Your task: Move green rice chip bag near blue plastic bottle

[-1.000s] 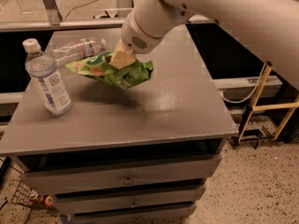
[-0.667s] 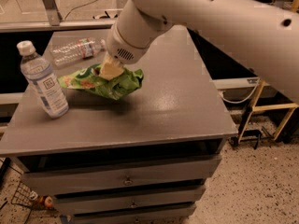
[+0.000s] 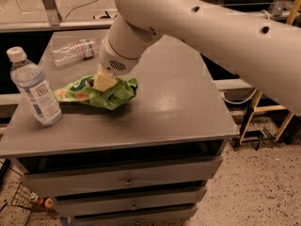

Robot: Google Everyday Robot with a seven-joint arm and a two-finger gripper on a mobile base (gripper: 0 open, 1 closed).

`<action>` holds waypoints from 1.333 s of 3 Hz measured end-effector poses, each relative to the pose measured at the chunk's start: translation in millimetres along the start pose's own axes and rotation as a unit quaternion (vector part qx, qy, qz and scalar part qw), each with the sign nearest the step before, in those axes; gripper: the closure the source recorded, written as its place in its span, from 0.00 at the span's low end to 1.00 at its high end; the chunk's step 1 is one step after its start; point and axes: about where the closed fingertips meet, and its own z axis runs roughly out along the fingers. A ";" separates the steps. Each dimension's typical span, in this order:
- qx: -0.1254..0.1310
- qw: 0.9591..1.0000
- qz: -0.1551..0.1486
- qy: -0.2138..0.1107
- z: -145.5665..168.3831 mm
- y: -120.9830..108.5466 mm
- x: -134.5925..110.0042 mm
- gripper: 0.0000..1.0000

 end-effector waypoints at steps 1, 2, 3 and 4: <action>-0.001 1.000 -0.001 0.000 0.9 1.2 -0.7 0.84; -0.002 1.000 -0.003 0.000 1.3 2.5 -2.0 0.53; -0.002 1.000 -0.004 0.001 1.5 3.3 -2.7 0.31; -0.003 1.000 -0.005 0.001 1.7 4.4 -3.7 0.07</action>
Offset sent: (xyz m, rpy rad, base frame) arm -0.0007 0.0010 -0.0008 -0.0009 0.0013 0.0023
